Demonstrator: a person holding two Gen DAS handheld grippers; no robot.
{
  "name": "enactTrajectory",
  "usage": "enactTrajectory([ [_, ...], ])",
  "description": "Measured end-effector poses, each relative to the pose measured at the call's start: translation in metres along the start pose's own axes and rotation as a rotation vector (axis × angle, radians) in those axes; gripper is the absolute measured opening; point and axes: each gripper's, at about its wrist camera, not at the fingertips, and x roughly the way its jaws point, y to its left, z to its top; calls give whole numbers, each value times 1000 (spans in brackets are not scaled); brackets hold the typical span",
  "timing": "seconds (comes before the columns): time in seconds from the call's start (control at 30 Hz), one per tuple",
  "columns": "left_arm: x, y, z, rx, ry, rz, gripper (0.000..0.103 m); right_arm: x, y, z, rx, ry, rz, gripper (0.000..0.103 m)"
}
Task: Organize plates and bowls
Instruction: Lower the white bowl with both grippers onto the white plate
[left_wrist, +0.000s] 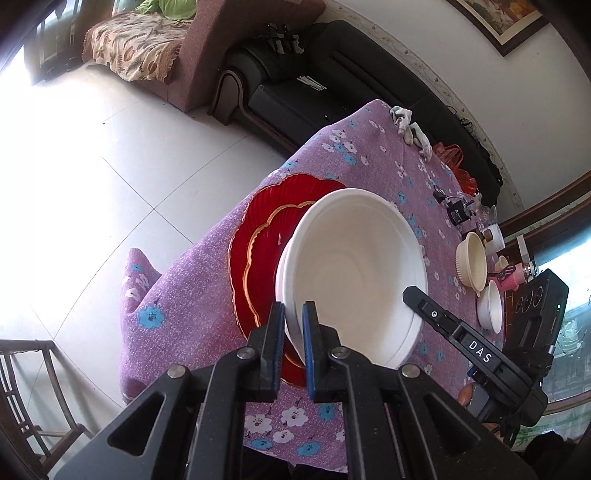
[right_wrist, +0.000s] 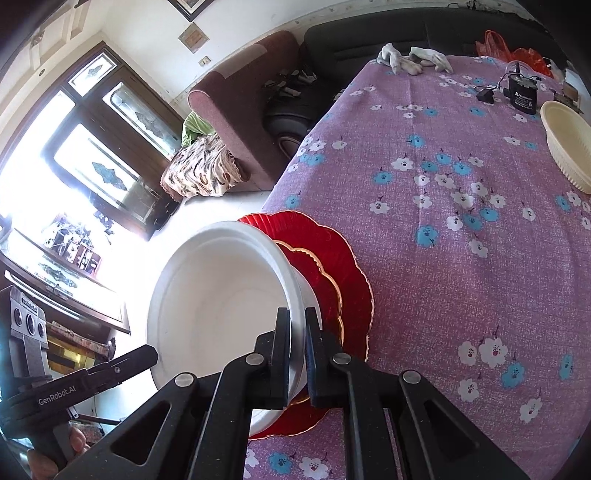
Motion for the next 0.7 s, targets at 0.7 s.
enactTrajectory([
  [0.7, -5, 8, -4, 3, 22, -5, 9, 12, 7, 1, -61, 35, -16, 16],
])
